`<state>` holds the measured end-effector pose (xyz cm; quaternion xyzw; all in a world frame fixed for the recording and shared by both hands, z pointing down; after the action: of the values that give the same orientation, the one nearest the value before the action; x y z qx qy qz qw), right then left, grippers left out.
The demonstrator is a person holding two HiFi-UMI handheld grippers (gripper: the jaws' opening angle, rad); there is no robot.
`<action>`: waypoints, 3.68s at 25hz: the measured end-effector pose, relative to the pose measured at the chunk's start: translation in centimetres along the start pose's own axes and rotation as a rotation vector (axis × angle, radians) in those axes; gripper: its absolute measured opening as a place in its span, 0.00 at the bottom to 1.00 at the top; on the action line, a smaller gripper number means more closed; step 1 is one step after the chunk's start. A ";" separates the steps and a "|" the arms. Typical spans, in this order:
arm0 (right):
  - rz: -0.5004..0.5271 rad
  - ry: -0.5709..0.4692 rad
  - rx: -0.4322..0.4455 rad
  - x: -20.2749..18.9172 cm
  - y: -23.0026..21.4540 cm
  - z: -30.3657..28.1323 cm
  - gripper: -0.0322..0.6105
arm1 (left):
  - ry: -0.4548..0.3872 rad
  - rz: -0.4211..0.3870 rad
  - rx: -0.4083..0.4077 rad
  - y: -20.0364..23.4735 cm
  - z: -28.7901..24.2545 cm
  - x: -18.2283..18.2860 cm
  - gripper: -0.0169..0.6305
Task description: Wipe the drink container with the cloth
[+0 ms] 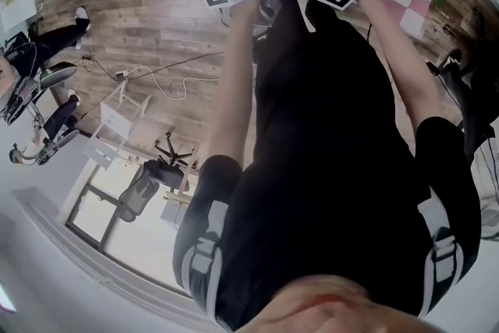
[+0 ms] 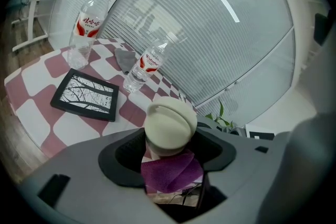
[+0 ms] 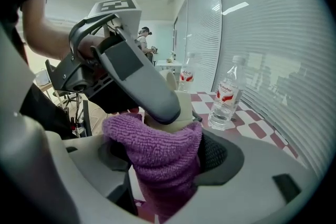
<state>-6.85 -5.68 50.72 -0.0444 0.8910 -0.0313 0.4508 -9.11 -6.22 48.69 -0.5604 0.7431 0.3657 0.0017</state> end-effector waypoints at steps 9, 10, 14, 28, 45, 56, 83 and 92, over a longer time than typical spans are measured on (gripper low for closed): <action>0.009 0.019 0.012 -0.3 -0.2 -1.0 0.58 | 0.006 -0.026 0.003 -0.2 0.1 -0.2 0.48; 0.008 0.017 0.008 -0.4 -0.2 -1.1 0.58 | 0.007 -0.025 0.002 -0.2 0.1 -0.2 0.48; 0.003 0.011 -0.006 -0.6 -0.2 -1.3 0.59 | 0.011 -0.026 -0.003 -0.2 0.3 -0.2 0.48; 0.008 0.054 0.001 -4.7 -0.1 -1.5 0.59 | 0.014 -0.042 -0.006 -0.2 0.3 -0.2 0.48; -0.002 0.122 0.081 -10.3 0.4 -1.5 0.59 | 0.027 -0.112 -0.049 -0.1 0.3 -0.8 0.48; -0.011 0.159 0.243 -9.6 1.1 -1.0 0.59 | 0.033 -0.330 -0.130 -0.2 1.1 -1.6 0.48; 0.264 0.105 0.410 -0.2 4.2 0.8 0.59 | -0.011 -0.737 -0.244 -1.2 2.5 -4.4 0.48; 0.239 0.063 0.332 -0.2 4.6 0.2 0.59 | -0.048 -0.640 -0.241 -1.3 2.7 -4.6 0.48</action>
<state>-6.80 -1.13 50.35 0.1375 0.8861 -0.1253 0.4244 -7.43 -1.03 47.86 -0.7525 0.4809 0.4449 0.0673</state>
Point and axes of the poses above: the fingertips, and each gripper's own axes: z backward along the fingers, y to its left, x out of its top, the point moved 2 cm from there along z, backward along the fingers, and after that the axes turned 14 degrees about x, right-handed, at the moved point
